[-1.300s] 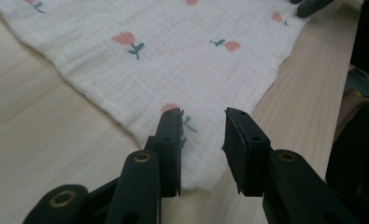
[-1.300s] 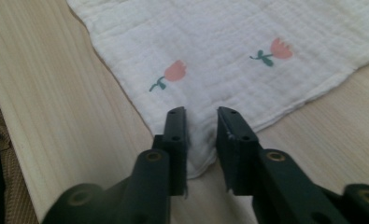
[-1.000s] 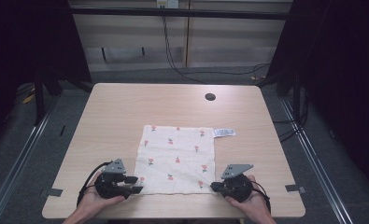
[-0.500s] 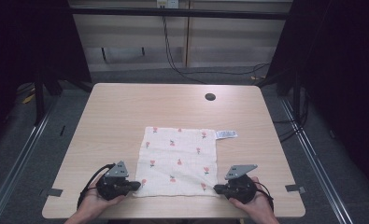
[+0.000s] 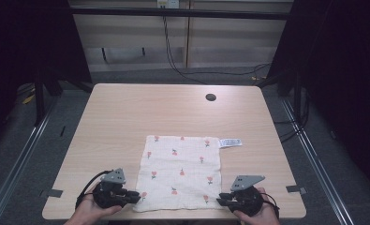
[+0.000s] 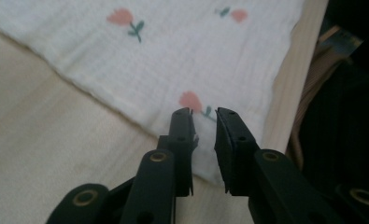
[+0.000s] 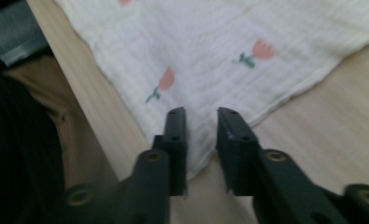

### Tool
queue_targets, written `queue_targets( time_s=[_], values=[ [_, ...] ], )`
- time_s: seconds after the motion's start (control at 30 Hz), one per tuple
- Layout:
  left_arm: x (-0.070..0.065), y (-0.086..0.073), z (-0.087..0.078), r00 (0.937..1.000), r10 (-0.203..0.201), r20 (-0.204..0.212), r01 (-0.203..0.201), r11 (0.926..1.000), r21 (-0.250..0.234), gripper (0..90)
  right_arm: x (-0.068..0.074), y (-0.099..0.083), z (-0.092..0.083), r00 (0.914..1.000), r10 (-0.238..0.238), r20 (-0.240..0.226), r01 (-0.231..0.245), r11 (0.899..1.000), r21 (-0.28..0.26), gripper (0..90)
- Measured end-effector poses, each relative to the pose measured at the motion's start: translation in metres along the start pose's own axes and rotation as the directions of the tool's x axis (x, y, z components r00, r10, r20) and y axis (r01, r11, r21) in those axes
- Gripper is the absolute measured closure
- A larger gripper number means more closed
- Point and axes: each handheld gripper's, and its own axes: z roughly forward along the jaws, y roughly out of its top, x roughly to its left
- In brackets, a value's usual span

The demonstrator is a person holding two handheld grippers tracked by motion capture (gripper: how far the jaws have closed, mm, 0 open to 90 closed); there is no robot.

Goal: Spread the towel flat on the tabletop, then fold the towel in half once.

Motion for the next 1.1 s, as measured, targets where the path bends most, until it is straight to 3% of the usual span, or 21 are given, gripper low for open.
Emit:
queue_targets(
  time_s=[0.1, 0.33, 0.47, 0.57, 0.6, 0.77, 0.83, 0.9, 1.07, 1.1],
  values=[
    [0.004, 0.003, -0.012, 0.9997, -0.023, 0.006, 0.023, 0.9968, -0.077, 65.8, -0.004, 0.004, -0.009, 0.9994, 0.034, 0.011, -0.033, 0.996, -0.086, 66.9],
    [0.024, 0.013, -0.014, 0.9959, -0.071, -0.055, 0.065, 0.992, -0.109, 55.0, -0.025, 0.021, -0.013, 0.9962, 0.064, 0.059, -0.055, 0.988, -0.142, 62.2],
    [0.036, 0.028, -0.015, 0.9927, -0.089, -0.082, 0.078, 0.9878, -0.135, 55.8, -0.042, 0.033, -0.015, 0.9932, 0.068, 0.094, -0.053, 0.987, -0.151, 60.3],
    [0.047, 0.04, -0.016, 0.9922, -0.08, -0.096, 0.063, 0.985, -0.161, 58.7, -0.065, 0.045, -0.008, 0.9889, 0.093, 0.116, -0.075, 0.986, -0.15, 59.7],
    [0.05, 0.043, -0.015, 0.9919, -0.076, -0.102, 0.058, 0.985, -0.162, 58.7, -0.065, 0.045, -0.008, 0.9889, 0.093, 0.116, -0.075, 0.986, -0.15, 59.7],
    [0.078, 0.069, -0.004, 0.9872, -0.092, -0.13, 0.066, 0.9796, -0.19, 62.2, -0.092, 0.065, 0.007, 0.9836, 0.114, 0.14, -0.093, 0.984, -0.149, 59.1],
    [0.089, 0.073, 0.0, 0.9858, -0.113, -0.124, 0.085, 0.9734, -0.213, 62.4, -0.095, 0.068, 0.009, 0.9817, 0.115, 0.152, -0.092, 0.985, -0.149, 59.0],
    [0.096, 0.074, 0.002, 0.9867, -0.118, -0.112, 0.091, 0.9722, -0.215, 60.4, -0.106, 0.075, 0.013, 0.9785, 0.114, 0.172, -0.091, 0.986, -0.137, 58.0],
    [0.105, 0.074, 0.003, 0.9807, -0.122, -0.153, 0.088, 0.9741, -0.208, 58.4, -0.138, 0.087, 0.027, 0.97, 0.167, 0.177, -0.139, 0.977, -0.161, 57.6],
    [0.108, 0.074, 0.002, 0.9793, -0.13, -0.156, 0.093, 0.9705, -0.222, 58.4, -0.143, 0.089, 0.031, 0.97, 0.164, 0.179, -0.136, 0.977, -0.162, 57.7]
  ],
)
